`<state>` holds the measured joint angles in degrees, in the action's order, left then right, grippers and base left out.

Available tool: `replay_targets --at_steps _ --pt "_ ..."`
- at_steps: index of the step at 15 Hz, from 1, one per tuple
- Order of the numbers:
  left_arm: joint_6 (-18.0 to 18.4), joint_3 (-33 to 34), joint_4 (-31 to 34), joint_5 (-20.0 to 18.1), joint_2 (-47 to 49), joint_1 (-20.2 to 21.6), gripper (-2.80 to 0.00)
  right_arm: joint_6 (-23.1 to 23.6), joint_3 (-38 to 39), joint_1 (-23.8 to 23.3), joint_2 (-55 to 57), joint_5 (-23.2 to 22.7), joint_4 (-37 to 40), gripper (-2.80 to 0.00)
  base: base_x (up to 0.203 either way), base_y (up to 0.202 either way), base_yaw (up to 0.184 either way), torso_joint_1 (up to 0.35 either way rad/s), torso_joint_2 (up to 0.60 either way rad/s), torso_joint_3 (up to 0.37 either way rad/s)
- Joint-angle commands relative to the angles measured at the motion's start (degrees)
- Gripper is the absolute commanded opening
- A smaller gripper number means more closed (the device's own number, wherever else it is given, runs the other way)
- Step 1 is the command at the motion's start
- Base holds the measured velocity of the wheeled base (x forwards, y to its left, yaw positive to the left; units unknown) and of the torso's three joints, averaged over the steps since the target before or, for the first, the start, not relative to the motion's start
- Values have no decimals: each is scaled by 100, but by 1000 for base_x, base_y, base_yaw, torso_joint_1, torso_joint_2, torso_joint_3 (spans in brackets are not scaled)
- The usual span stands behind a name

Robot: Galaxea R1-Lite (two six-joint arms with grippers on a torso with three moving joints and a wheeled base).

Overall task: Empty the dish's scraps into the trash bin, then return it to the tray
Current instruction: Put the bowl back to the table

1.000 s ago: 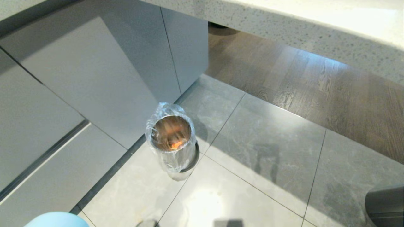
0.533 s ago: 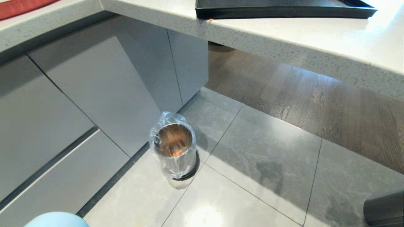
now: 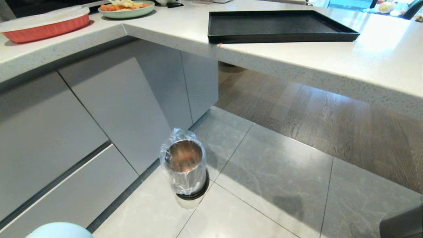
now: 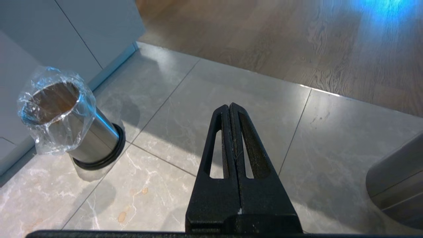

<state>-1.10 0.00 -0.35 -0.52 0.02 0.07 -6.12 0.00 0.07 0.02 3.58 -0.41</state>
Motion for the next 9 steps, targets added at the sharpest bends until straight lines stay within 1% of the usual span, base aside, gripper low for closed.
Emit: replay_targets --at_steps 1,7,9 --pt "-4 0 0 0 6 1 -280 -3 -6 1 -2 2 -2 -280 0 0 0 3 -2 207" --pt "-4 0 0 0 6 1 -280 -3 0 1 -2 2 -2 -280 0 0 0 3 3 202" --pt "-4 0 0 0 6 1 -280 -3 0 1 -2 2 -2 -280 0 0 0 0 0 0"
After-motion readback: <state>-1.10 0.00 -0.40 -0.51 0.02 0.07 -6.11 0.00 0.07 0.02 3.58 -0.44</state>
